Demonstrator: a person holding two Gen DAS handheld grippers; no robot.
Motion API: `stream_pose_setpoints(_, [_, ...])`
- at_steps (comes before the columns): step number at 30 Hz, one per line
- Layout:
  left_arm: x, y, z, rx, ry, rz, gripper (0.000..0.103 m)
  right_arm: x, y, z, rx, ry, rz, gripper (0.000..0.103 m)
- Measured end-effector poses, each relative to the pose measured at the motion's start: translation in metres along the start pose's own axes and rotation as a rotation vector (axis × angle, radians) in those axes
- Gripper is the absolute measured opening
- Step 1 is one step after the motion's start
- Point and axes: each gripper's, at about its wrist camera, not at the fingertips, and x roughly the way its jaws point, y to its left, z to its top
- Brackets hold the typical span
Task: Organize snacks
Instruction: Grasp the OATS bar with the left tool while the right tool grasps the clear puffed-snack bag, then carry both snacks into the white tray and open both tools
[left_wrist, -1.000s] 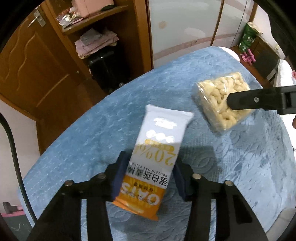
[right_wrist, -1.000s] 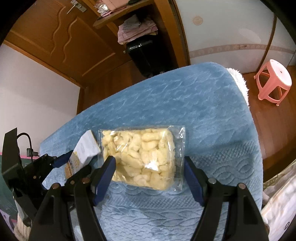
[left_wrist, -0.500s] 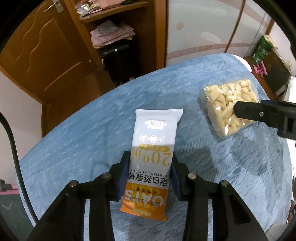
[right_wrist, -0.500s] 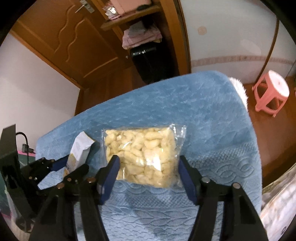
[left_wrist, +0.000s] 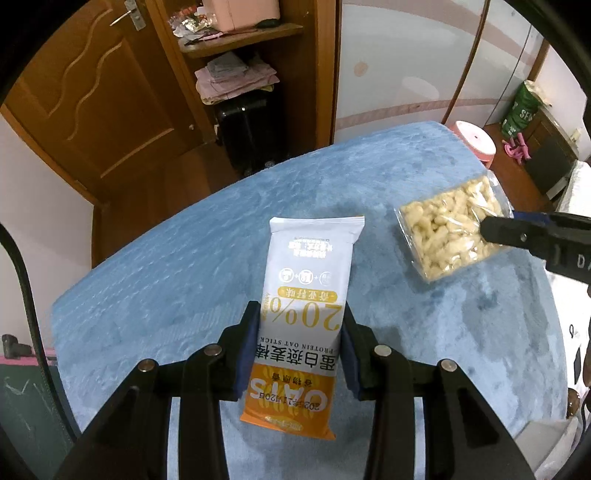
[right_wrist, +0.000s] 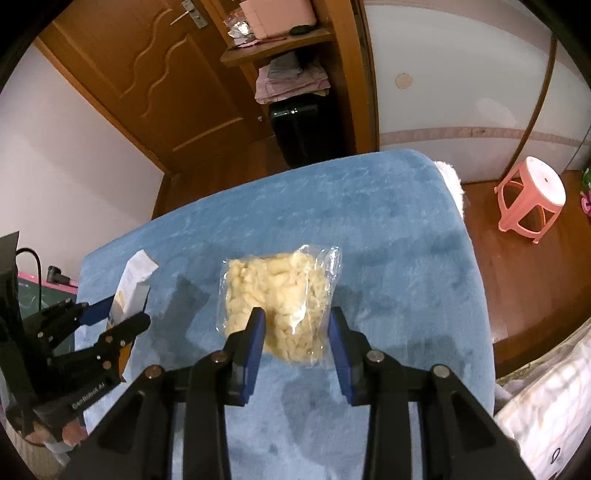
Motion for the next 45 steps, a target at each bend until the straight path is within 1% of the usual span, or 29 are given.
stream_pose_setpoints(4, [-0.032,-0.009,-0.016,0.013,-0.017,-0.018,0.038,-0.03,0.006,-0.018,-0.019,-0.019,0.029,0.035])
stream_pose_setpoints(7, [-0.062,-0.015,-0.029,0.018,-0.039,-0.041,0.038,-0.068,0.013,-0.034,-0.043,-0.056,0.061,0.035])
stream_pose_setpoints(11, [-0.119,-0.029,-0.055,0.035,-0.097,-0.061,0.038,-0.125,0.022,-0.061,-0.078,-0.121,0.106,0.035])
stream_pose_setpoints(17, [-0.207,-0.048,-0.103,0.021,-0.18,-0.085,0.038,-0.217,0.041,-0.116,-0.15,-0.244,0.156,0.034])
stream_pose_setpoints(19, [-0.231,-0.055,-0.119,0.017,-0.195,-0.075,0.038,-0.243,0.046,-0.135,-0.175,-0.283,0.169,0.034])
stream_pose_setpoints(23, [-0.273,-0.07,-0.15,0.003,-0.208,-0.067,0.038,-0.283,0.057,-0.169,-0.221,-0.339,0.202,0.034])
stream_pose_setpoints(26, [-0.294,-0.079,-0.169,-0.002,-0.218,-0.07,0.039,-0.307,0.065,-0.191,-0.254,-0.371,0.228,0.034])
stream_pose_setpoints(29, [-0.31,-0.087,-0.185,-0.012,-0.222,-0.074,0.039,-0.321,0.071,-0.21,-0.284,-0.399,0.234,0.034])
stream_pose_setpoints(31, [-0.314,-0.089,-0.195,-0.027,-0.224,-0.087,0.039,-0.329,0.073,-0.221,-0.297,-0.415,0.24,0.032])
stream_pose_setpoints(35, [-0.32,-0.091,-0.226,-0.078,-0.232,-0.119,0.039,-0.333,0.072,-0.247,-0.308,-0.424,0.259,0.031])
stream_pose_setpoints(37, [-0.317,-0.093,-0.24,-0.097,-0.23,-0.146,0.039,-0.33,0.071,-0.258,-0.308,-0.415,0.261,0.031])
stream_pose_setpoints(39, [-0.309,-0.095,-0.249,-0.11,-0.219,-0.162,0.039,-0.322,0.069,-0.271,-0.302,-0.389,0.267,0.031])
stream_pose_setpoints(41, [-0.302,-0.099,-0.263,-0.109,-0.204,-0.166,0.039,-0.316,0.067,-0.287,-0.299,-0.368,0.268,0.031])
stream_pose_setpoints(44, [-0.292,-0.102,-0.282,-0.124,-0.189,-0.17,0.039,-0.306,0.063,-0.302,-0.287,-0.338,0.27,0.031])
stream_pose_setpoints(45, [-0.287,-0.101,-0.283,-0.132,-0.183,-0.175,0.039,-0.302,0.062,-0.307,-0.284,-0.329,0.268,0.031])
